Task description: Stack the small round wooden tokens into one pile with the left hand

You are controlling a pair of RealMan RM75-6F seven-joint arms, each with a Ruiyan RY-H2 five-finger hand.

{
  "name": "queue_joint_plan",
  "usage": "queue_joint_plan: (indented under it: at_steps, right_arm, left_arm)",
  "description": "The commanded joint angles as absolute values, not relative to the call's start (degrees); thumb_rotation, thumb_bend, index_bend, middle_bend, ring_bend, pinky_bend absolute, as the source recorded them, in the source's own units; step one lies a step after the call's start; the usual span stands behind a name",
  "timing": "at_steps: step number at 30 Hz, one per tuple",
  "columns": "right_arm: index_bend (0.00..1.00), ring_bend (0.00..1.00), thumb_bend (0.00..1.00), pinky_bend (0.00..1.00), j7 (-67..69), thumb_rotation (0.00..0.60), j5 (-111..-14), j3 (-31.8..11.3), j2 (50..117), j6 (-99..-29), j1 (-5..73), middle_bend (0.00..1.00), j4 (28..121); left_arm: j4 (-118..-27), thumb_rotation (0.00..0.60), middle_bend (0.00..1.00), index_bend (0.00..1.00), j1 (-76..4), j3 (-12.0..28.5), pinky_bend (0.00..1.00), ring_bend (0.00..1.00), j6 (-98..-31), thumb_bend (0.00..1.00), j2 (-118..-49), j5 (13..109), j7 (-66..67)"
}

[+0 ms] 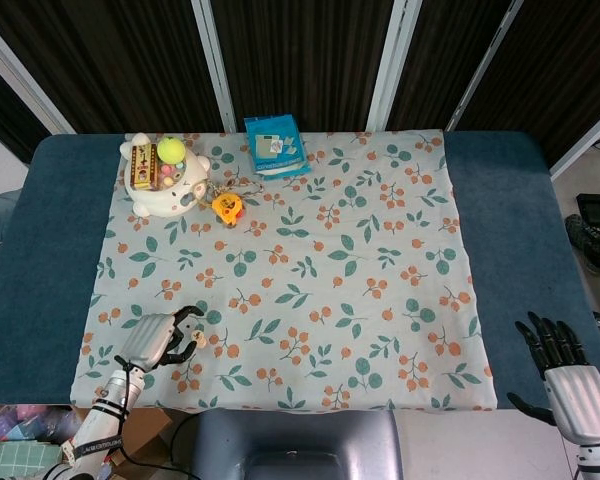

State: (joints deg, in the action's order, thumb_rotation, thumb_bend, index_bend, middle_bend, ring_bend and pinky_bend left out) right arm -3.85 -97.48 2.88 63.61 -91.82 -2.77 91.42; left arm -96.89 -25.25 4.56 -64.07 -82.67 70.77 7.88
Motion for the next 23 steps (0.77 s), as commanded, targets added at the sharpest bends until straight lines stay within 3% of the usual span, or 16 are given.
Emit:
queue_joint_plan:
  at_steps: [1,2,3,5,7,12,14,17,23]
  right_arm:
    - [0.00,0.00,0.20,0.03,-3.6,0.600,-97.5,2.8,63.5,-92.1,-2.9,0.00,91.3]
    - [0.00,0.00,0.20,0.03,-3.6,0.600,-97.5,2.8,63.5,-92.3,-2.9,0.00,91.2]
    - [0.00,0.00,0.20,0.03,-3.5,0.600,-97.5,2.8,63.5,-92.3,-3.0,0.00,91.2]
    - [0.00,0.00,0.20,0.03,-3.6,0.600,-97.7,2.9,63.4,-92.5,-3.1,0.00,91.1]
    - [0.00,0.00,0.20,0.03,-3.8,0.600,-97.8,3.0,63.5,-92.6,-3.2,0.00,91.1]
    - [0.00,0.00,0.20,0.03,-4.0,0.600,-97.8,3.1,63.6,-92.8,-3.4,0.00,91.0]
    - [0.00,0.00,0.20,0.03,-4.1,0.600,-98.2,3.1,63.8,-93.2,-3.5,0.00,90.6]
    - [0.00,0.00,0.21,0.03,-3.8,0.600,-98.4,3.0,63.9,-93.7,-3.6,0.00,90.2]
    - [0.00,0.00,0.20,0.03,-4.9,0.600,-98.4,3.2,64.3,-93.4,-3.7,0.00,90.3]
  left_arm:
    - [-100.5,0.600,0.98,0.28,-22.8,3.3,1.00,0.98,-70.2,0.40,-78.3,79.8,2.9]
    - [-101.5,0.600,0.91,0.26,-21.9,2.2,0.98,0.91,-71.7,0.40,-76.5,82.6,0.5]
    - [-102.1,0.600,0.79,0.24,-21.1,0.9,0.88,0.78,-73.0,0.41,-74.7,85.3,-1.7]
    - [-102.2,0.600,0.42,0.20,-18.5,-2.3,0.47,0.37,-77.2,0.41,-70.3,91.2,-5.1]
    - [-100.4,0.600,0.26,0.18,-14.6,-4.9,0.23,0.18,-83.6,0.41,-68.0,95.4,-6.9]
    - [-98.0,0.600,0.16,0.15,-11.2,-7.1,0.07,0.05,-87.8,0.41,-67.0,97.1,-6.8]
    - [-94.5,0.600,0.11,0.12,-8.0,-9.8,0.01,0.00,-89.9,0.40,-66.1,97.9,-5.8]
    - [-89.9,0.600,0.08,0.08,-6.2,-10.6,0.00,0.00,-89.4,0.41,-66.3,96.3,-5.5]
    - [-90.0,0.600,0.08,0.06,-6.4,-8.7,0.00,0.00,-89.4,0.42,-65.7,95.7,-6.9]
